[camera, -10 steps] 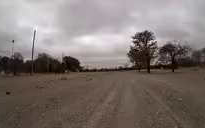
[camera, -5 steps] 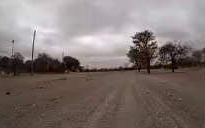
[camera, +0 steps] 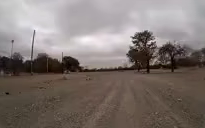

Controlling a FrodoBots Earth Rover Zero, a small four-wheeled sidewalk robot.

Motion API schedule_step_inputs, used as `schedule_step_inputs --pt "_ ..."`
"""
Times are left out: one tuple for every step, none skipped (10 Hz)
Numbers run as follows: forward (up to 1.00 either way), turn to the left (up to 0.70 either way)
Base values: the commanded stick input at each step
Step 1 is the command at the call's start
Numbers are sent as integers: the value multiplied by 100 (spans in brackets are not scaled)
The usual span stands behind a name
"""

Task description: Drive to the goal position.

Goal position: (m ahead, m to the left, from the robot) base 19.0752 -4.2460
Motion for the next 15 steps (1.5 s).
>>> schedule_step_inputs --pt "0 -27" --pt "0 -65" --pt "0 -67" --pt "0 -67" --pt "0 -68" --pt "0 -68" --pt "0 -68" --pt "0 -67" --pt "0 -68" --pt "0 -67" --pt "0 -67" --pt "0 -67" --pt "0 -68" --pt "0 -67" --pt "0 -67"
